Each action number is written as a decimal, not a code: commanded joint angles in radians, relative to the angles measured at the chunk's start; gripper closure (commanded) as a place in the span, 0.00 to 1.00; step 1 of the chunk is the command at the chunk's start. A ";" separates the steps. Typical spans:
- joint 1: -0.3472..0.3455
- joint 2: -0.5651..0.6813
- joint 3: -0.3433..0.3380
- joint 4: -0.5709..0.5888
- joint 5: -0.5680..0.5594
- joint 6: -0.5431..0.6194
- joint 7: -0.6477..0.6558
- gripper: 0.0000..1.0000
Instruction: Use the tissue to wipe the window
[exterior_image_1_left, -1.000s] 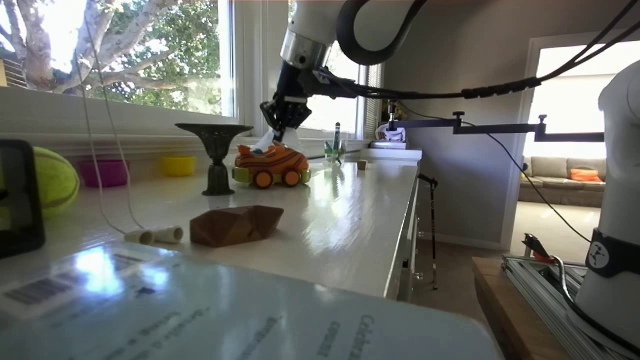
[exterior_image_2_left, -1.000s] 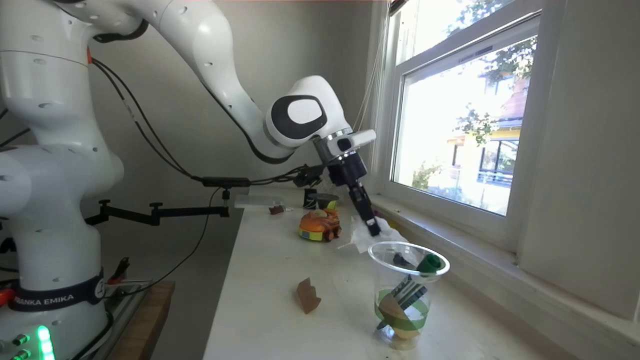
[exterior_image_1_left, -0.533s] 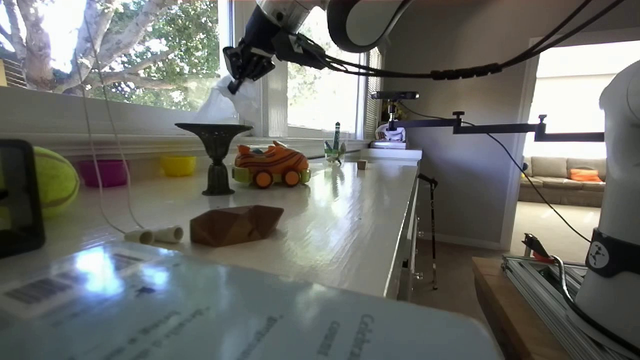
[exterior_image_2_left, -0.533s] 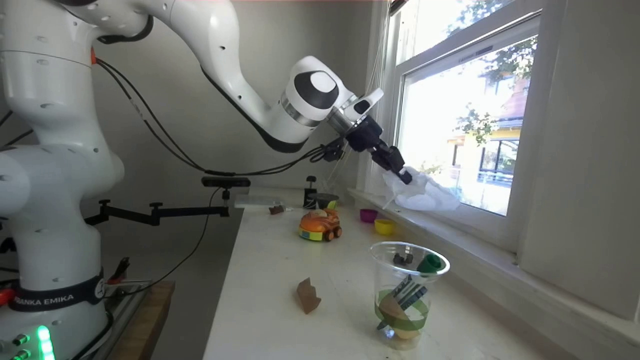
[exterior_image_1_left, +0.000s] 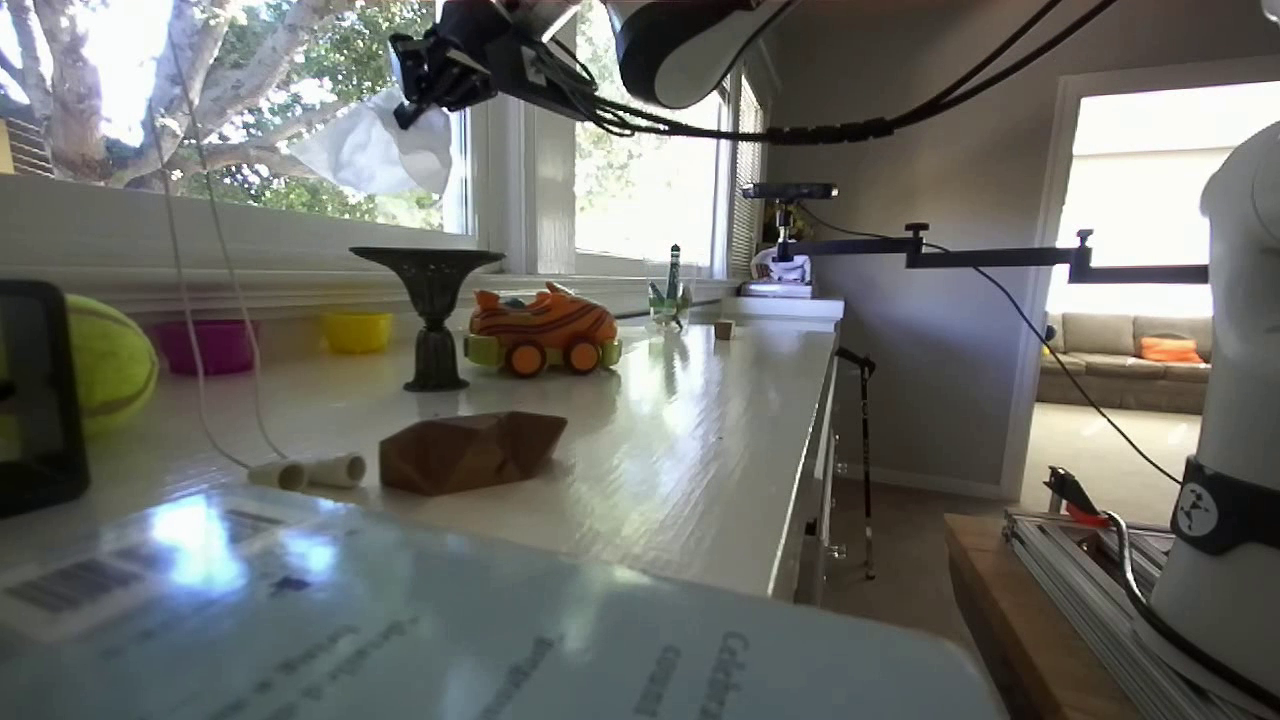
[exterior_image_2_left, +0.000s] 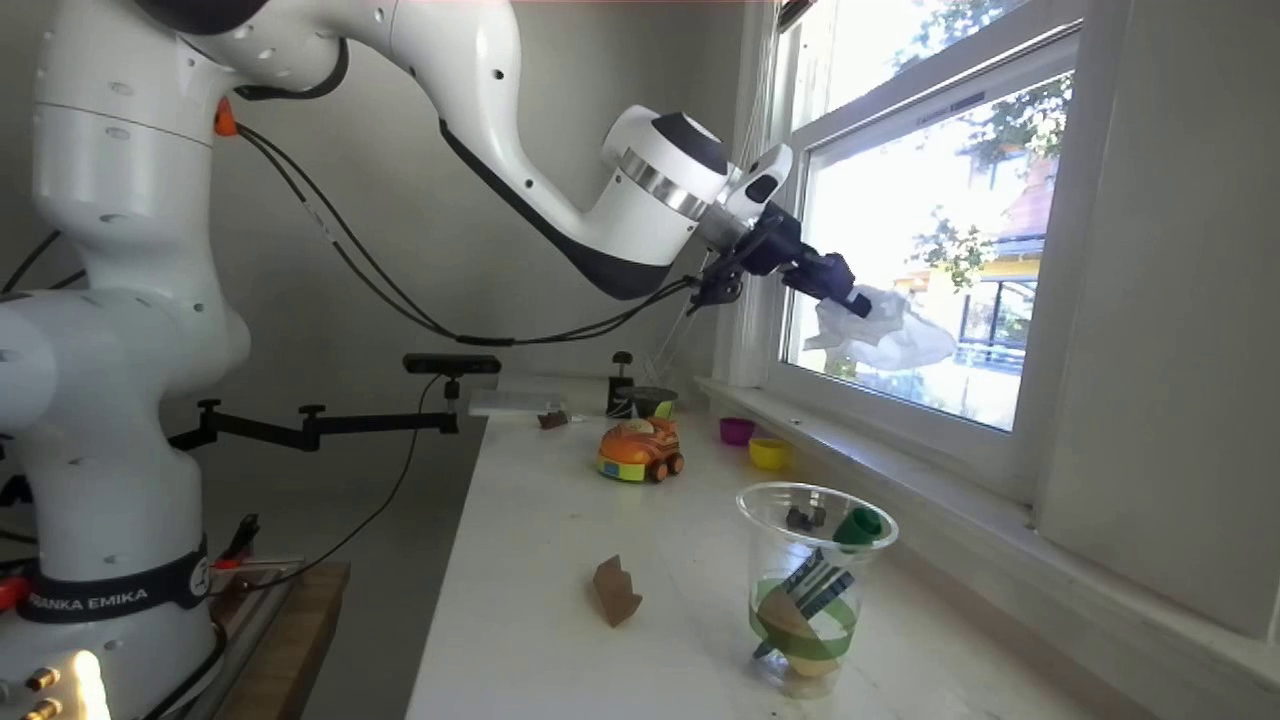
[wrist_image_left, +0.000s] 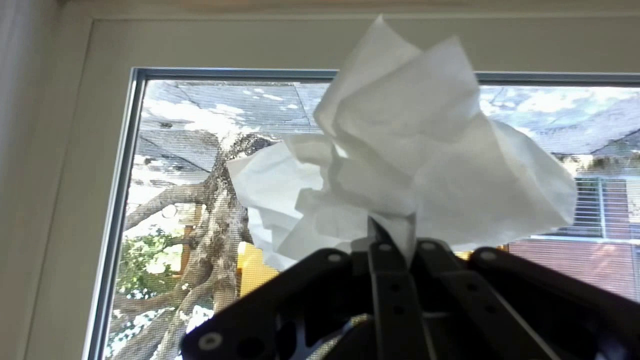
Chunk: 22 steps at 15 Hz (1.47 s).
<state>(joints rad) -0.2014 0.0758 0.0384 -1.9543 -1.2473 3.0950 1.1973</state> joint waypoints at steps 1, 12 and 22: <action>0.033 0.014 0.009 0.027 -0.083 0.010 0.136 1.00; 0.070 0.104 0.008 0.159 -0.289 0.035 0.314 1.00; 0.084 0.133 0.015 0.281 -0.445 0.020 0.460 1.00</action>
<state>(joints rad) -0.1242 0.1859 0.0535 -1.7403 -1.6126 3.1052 1.5758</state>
